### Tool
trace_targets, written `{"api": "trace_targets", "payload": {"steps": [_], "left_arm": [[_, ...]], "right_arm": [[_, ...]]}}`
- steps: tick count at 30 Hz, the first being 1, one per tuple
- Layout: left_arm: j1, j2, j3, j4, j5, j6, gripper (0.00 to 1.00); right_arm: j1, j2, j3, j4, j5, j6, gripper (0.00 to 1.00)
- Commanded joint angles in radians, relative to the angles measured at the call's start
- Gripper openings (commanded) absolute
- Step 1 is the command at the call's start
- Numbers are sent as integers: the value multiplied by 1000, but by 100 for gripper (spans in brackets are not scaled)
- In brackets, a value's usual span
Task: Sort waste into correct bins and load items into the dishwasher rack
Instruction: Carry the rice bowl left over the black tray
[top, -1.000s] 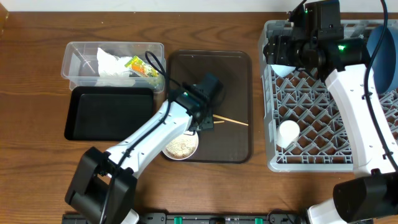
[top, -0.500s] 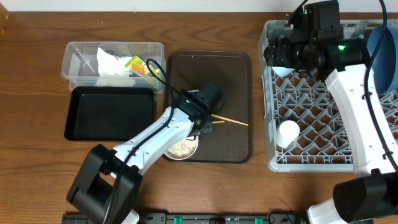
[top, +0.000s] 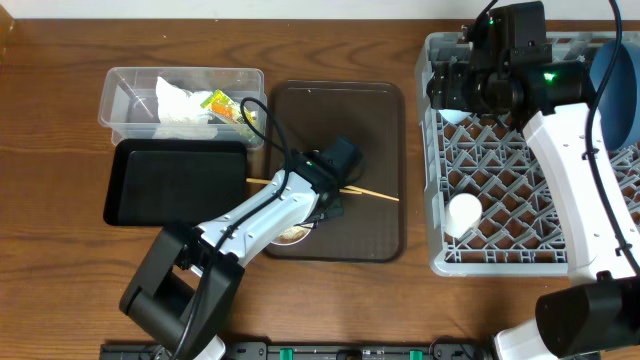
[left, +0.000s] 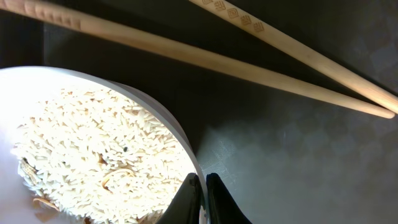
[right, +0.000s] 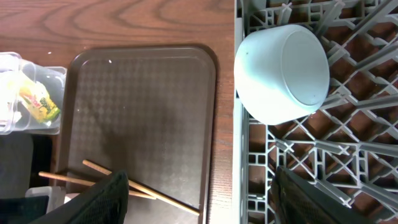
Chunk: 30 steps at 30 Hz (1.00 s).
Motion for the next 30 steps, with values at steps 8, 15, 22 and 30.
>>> {"api": "trace_targets", "payload": {"steps": [8, 15, 22, 30], "left_arm": [[2, -39, 10, -40, 10, -12, 6], [19, -180, 25, -75, 130, 87, 6], [163, -330, 25, -106, 345, 198, 6], [468, -412, 24, -146, 517, 344, 6]], "right_arm": [[-3, -6, 12, -3, 15, -13, 72], [-3, -6, 12, -6, 15, -13, 72], [-3, -6, 12, -13, 15, -13, 72], [-3, -6, 12, -14, 15, -13, 72]]}}
